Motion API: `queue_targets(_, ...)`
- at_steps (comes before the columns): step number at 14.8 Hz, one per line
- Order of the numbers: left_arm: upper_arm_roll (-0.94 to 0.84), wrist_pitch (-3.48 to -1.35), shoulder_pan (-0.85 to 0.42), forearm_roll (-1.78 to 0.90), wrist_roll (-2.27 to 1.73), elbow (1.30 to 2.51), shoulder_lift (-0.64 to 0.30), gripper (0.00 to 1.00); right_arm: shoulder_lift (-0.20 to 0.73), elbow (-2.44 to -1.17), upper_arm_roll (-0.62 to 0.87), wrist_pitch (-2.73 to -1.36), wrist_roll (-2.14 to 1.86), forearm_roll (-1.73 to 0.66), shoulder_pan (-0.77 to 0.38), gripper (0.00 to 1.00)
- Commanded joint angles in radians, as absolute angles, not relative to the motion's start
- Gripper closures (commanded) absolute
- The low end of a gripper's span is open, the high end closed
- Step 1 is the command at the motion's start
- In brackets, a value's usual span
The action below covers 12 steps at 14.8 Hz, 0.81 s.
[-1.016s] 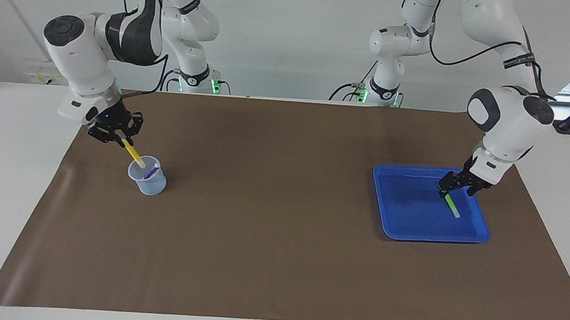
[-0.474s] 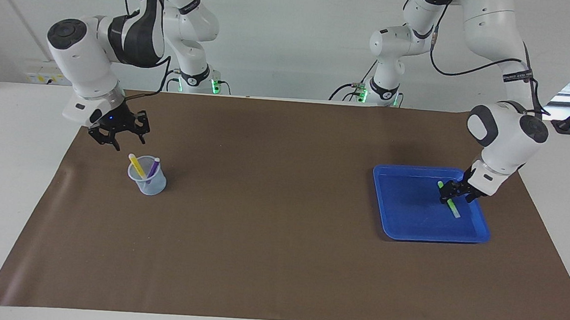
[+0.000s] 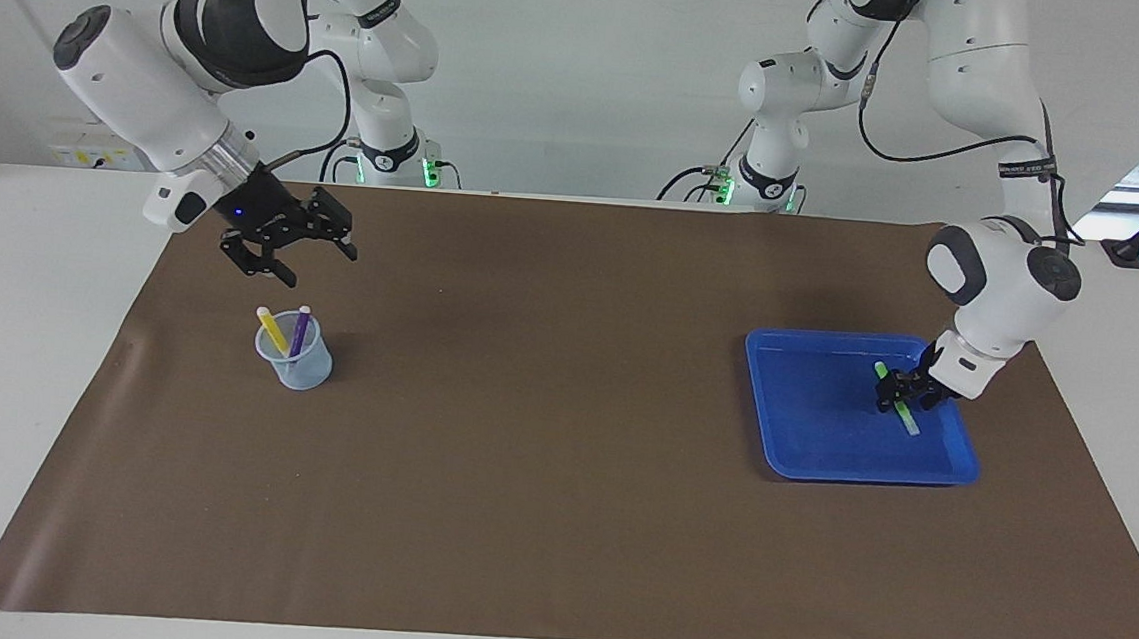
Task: Transfer and insert pens with both arms
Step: 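Grasp the green pen with the left gripper while the right gripper withdraws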
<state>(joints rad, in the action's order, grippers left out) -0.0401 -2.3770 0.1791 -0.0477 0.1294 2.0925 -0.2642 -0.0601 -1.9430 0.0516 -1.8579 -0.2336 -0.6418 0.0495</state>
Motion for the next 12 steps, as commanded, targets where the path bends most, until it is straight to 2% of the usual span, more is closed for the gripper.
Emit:
queue_targets(1, -0.051, -2.396, 0.19, -0.031, 0.124, 2.126, -0.255, 1.0, -0.066, -1.944, 0.071, -1.923, -0.034, -0.773, -0.021, 0.0)
queue_targets(4, -0.052, -2.381, 0.187, -0.032, 0.118, 2.103, -0.238, 1.0, -0.066, -1.947, 0.072, -1.976, 0.119, -0.925, -0.06, 0.0)
queue_targets(7, -0.058, -2.246, 0.163, -0.034, -0.032, 2.041, -0.183, 1.0, -0.067, -1.96, 0.072, -2.071, 0.193, -0.945, -0.129, 0.0)
queue_targets(12, -0.064, -1.996, 0.006, -0.041, -0.453, 1.892, -0.147, 1.0, -0.071, -1.979, 0.072, -2.118, 0.232, -0.966, -0.158, 0.0)
